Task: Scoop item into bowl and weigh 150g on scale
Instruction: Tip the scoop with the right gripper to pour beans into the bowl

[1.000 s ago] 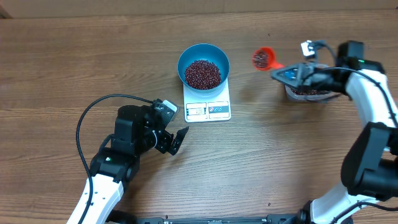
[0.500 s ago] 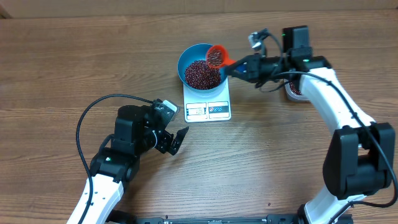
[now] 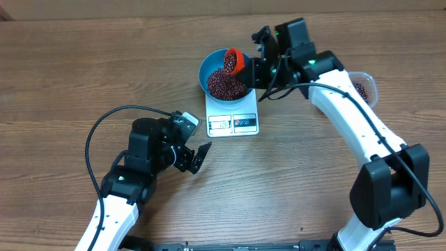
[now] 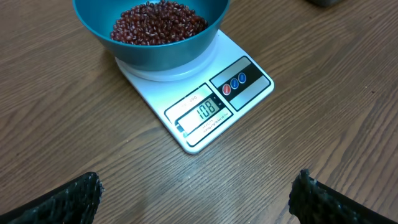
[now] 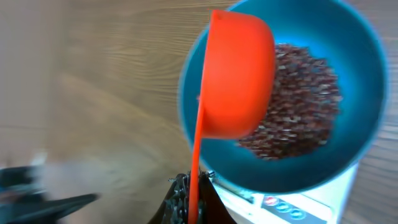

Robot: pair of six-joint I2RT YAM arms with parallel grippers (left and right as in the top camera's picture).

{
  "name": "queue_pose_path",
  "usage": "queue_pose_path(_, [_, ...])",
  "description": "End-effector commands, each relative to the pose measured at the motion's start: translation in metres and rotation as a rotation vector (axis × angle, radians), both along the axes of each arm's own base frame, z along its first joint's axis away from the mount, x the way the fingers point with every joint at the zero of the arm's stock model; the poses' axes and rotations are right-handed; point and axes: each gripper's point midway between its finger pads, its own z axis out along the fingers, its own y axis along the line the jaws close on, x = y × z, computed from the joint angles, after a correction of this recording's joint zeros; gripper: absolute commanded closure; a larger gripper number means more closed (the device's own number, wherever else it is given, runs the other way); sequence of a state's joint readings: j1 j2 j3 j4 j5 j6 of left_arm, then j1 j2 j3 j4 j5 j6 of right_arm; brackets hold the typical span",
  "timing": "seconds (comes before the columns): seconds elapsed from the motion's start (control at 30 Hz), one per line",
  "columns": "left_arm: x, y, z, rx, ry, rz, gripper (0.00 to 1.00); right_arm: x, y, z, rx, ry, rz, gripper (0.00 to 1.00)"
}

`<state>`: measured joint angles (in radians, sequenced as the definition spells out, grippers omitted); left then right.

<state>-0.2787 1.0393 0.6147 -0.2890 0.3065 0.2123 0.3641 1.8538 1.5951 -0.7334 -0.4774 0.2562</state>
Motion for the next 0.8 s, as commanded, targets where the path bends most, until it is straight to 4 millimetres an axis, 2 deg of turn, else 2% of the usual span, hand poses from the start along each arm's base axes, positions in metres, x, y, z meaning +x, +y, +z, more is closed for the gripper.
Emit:
queue_pose_path(0.0, [0.001,0.001,-0.002,-0.003,0.011,0.012,0.01,0.013,-0.013,0.012,-0.175,-0.147,-0.058,0.96])
queue_pose_path(0.37, [0.001,0.001,-0.002,-0.003,0.011,0.012,0.00,0.014,-0.014,0.007,-0.523,-0.356,0.014,0.96])
queue_pose_path(0.77, [0.001,0.001,-0.002,-0.003,0.011,0.012,0.00,0.012,-0.019,0.019,-0.841,-0.522,0.039,0.96])
